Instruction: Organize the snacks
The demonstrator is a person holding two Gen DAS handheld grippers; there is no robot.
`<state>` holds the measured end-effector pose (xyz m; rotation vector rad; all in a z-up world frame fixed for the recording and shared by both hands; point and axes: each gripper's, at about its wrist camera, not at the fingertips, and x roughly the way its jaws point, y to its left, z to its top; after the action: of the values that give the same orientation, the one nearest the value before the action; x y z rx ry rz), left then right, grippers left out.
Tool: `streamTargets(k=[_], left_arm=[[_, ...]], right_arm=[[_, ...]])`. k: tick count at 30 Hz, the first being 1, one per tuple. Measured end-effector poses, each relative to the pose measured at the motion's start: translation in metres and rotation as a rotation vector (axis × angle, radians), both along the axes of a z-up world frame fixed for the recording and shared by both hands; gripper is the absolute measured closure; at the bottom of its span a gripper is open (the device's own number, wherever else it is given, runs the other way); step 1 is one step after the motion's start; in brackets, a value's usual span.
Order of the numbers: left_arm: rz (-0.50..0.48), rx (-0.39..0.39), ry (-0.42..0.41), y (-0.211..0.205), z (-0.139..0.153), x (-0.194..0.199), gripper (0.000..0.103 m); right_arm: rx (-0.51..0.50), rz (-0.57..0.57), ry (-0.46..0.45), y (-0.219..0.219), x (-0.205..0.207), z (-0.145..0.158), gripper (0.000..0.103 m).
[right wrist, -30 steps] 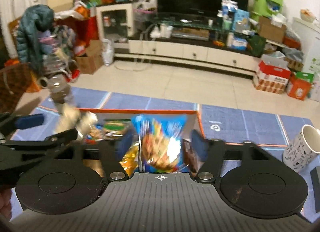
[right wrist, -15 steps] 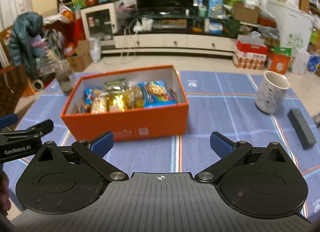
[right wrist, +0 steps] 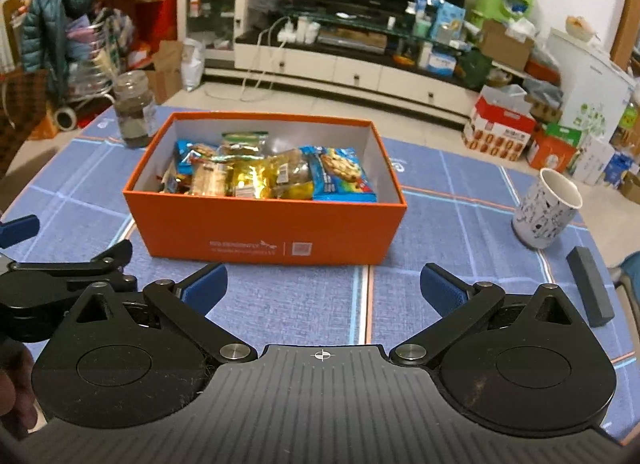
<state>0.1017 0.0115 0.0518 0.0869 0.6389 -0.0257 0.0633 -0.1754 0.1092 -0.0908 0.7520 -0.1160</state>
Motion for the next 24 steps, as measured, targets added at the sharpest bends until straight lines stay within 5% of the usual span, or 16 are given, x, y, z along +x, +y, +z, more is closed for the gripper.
streamTargets(k=[24], left_arm=[[-0.041, 0.008, 0.027, -0.014, -0.002, -0.012, 0.001]], right_arm=[[0.018, -0.014, 0.016, -0.002, 0.004, -0.006, 0.007]])
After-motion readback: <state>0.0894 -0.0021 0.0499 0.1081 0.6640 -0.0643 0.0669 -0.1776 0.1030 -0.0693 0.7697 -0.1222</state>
